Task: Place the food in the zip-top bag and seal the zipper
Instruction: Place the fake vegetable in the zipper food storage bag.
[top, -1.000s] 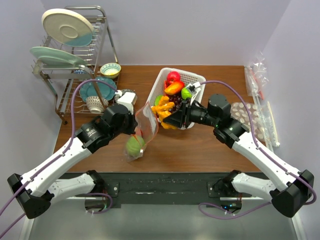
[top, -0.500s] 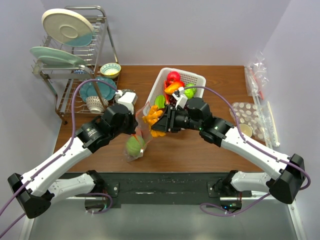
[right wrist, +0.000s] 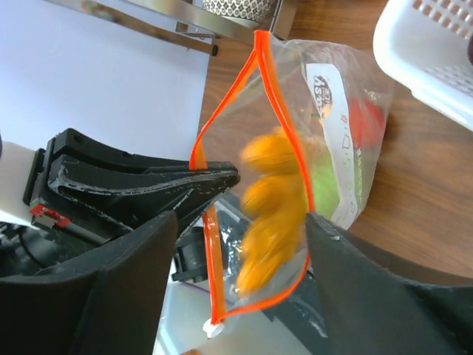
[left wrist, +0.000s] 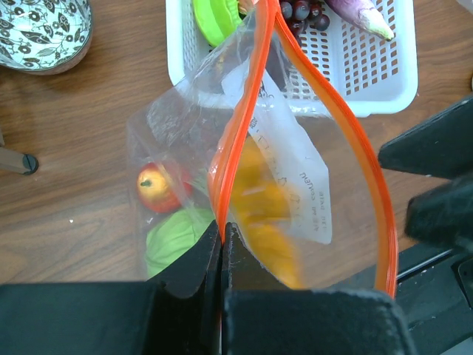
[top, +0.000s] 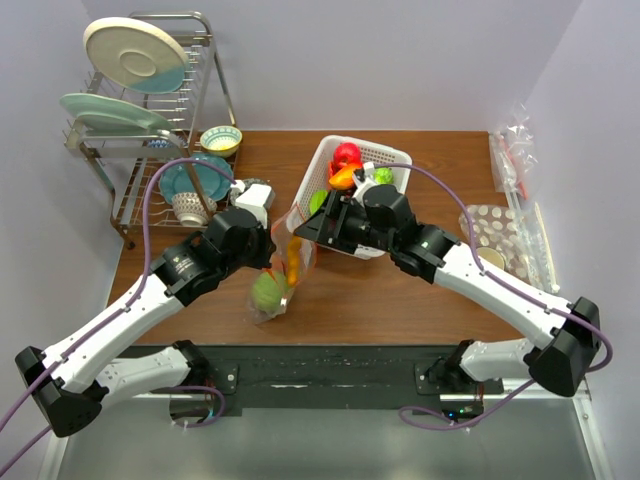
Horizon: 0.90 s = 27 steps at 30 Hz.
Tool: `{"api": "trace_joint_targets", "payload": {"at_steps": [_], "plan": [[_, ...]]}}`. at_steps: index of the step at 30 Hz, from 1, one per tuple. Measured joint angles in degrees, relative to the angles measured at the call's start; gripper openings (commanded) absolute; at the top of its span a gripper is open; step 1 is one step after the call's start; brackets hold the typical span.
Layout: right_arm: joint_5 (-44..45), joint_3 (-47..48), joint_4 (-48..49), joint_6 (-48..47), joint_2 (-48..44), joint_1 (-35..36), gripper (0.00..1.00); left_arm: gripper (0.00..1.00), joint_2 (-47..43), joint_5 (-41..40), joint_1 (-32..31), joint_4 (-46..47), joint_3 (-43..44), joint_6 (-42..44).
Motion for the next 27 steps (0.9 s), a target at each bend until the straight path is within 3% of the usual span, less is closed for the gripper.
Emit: {"api": "trace_joint_targets", "payload": {"at_steps": [7,12,16,18,22,27], "plan": [[1.9,1.8,-1.3,-0.7,0.6,1.9,0.77,0.0,0.0,0.0,0.0,0.0,0.0,0.0],[10.0,2.2,-4.9,-6.3,-3.3,1.9,0.91,0.0,-0.3,-0.1,0.0,-0.1,0.0,0.0],[18.7,2.4,-6.7,-14.0,-8.0,1.9,0.92,0.01,-0.9,-0.2,0.0,-0.4,0.0,0.0],[22.4,3.5,-7.9,-18.3,-9.2,1.8,0.99,0.04,-1.1,-0.3,0.0,-0.5,0.0,0.0],[27.7,7.8,-11.6,-24.5,-7.1,0.9,0.99,0.03,-1.4,-0.5,0.0,-0.5,0.0,0.1],[26.9,10.9,-15.8,-29.2,-0.7,-4.8,0.99,0.0,-2.4,-0.5,0.0,-0.4,0.0,0.1]]}}
